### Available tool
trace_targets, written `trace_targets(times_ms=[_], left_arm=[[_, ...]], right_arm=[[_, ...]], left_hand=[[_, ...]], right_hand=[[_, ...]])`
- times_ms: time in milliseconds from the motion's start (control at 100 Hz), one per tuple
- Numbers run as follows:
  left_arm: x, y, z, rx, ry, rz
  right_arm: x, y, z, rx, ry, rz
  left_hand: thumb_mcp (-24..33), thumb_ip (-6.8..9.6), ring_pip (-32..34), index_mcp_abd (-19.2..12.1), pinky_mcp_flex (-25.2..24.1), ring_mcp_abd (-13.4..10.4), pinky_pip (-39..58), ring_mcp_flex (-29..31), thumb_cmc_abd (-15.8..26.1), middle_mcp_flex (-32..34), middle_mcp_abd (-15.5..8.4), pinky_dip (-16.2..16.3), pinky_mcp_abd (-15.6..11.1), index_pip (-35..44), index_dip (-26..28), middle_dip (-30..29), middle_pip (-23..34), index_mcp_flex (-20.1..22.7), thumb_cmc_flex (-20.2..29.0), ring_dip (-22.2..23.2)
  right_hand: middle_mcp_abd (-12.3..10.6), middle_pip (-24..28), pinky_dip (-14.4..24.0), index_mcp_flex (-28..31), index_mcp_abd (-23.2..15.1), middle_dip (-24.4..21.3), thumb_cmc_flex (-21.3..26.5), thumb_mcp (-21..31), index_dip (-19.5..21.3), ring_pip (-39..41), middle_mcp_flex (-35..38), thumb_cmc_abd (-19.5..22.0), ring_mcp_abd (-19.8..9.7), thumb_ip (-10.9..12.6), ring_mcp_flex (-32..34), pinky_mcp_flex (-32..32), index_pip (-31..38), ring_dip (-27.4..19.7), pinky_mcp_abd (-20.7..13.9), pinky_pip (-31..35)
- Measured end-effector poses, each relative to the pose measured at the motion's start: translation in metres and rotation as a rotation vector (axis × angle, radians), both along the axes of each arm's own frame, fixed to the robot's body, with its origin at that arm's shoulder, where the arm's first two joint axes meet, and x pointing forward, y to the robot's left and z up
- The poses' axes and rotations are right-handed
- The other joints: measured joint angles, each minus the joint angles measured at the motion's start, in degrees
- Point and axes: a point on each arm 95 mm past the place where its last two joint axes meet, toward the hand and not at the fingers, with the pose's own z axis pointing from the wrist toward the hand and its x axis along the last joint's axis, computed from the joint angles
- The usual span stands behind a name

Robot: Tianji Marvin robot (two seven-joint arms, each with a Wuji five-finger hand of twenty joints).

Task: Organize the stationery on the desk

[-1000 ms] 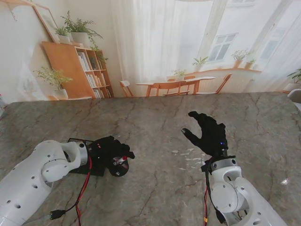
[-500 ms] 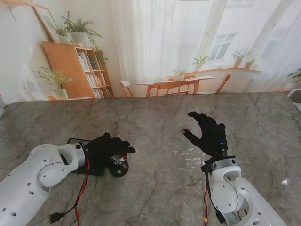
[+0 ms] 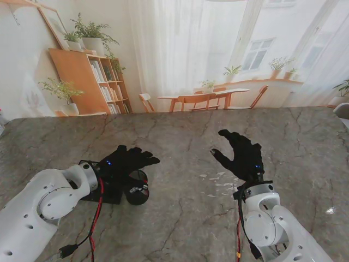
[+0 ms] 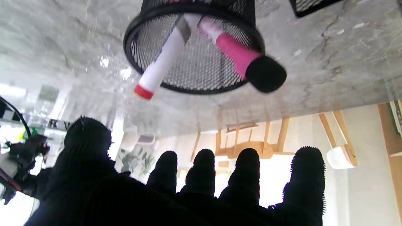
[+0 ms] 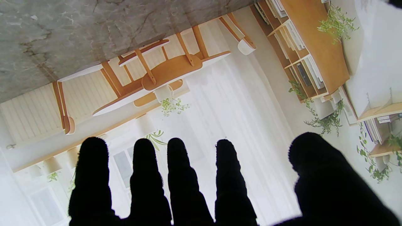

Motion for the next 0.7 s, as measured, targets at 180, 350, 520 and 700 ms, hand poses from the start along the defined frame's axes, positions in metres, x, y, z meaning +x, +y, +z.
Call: trace_targets(times_ms=[180, 350, 520, 700], left_arm=[[-0.006, 0.002, 0.023, -0.131, -0.101, 0.097], [-0.005, 0.013, 0.036, -0.395, -0.075, 0.343], [-0.012, 0.030, 0.035, -0.554, -0.154, 0.494], [-0.018, 0.054, 0.009, -0.702, -0.158, 0.676]], right_arm=[[0.000, 0.001, 0.000, 0.052, 0.003, 0.042], [0.002, 0.001, -0.001, 0.198, 0.011, 0.089], [0.003, -0.001, -0.002, 0.265, -0.003, 0.093], [0.006, -0.005, -0.005, 0.316, -0.006, 0.079]], left_hand=[[-0.06, 0.00, -0.45, 0.53, -0.82, -0.12, -4.09, 0.00, 6.22, -0.27, 0.00, -1.18, -2.09, -0.01, -0.57, -0.42, -0.06, 0.00, 0.13, -0.74], [-0.05, 0.07, -0.47, 0.95, -0.72, -0.78, -5.94, 0.01, 7.19, 1.60, 0.61, -1.18, -4.79, 0.00, -0.57, -0.52, 0.12, 0.16, 2.46, -0.74], [-0.07, 0.09, -0.71, 0.81, 0.16, -0.82, -6.53, 0.32, 7.19, 4.95, 0.57, 0.37, -5.05, 1.10, -0.57, -0.53, 0.52, 3.72, 3.06, -0.74], [-0.07, 0.09, -0.73, 0.79, 0.83, -0.80, -6.53, 1.97, 7.13, 6.27, 0.60, 1.98, -5.13, 1.70, -0.57, -0.53, 0.88, 5.79, 5.09, -0.68]], right_hand=[[-0.80, 0.00, -1.38, 0.00, -0.55, 0.00, 0.06, 0.00, 0.00, 0.00, 0.01, 0.01, -3.09, 0.00, 0.01, 1.35, 0.00, 0.00, -8.77, -0.22], [-2.67, 0.00, -2.86, 1.20, -2.22, 0.00, 1.12, -0.52, 0.00, -0.66, 0.24, 0.04, -5.20, 0.00, 0.24, 2.64, 0.66, -0.14, -15.32, -3.47], [-4.31, 0.06, -3.47, 2.82, -3.51, 0.00, 1.17, -0.52, -0.10, -1.72, 1.36, 0.04, -6.46, 0.00, 1.93, 3.36, 1.26, -0.51, -16.17, -4.24], [-5.75, 0.07, -2.77, 3.46, -4.96, -0.69, 1.17, -0.52, -1.75, -2.93, 2.85, 0.04, -7.11, 0.00, 3.99, 3.59, 1.28, -0.54, -13.49, -5.53]])
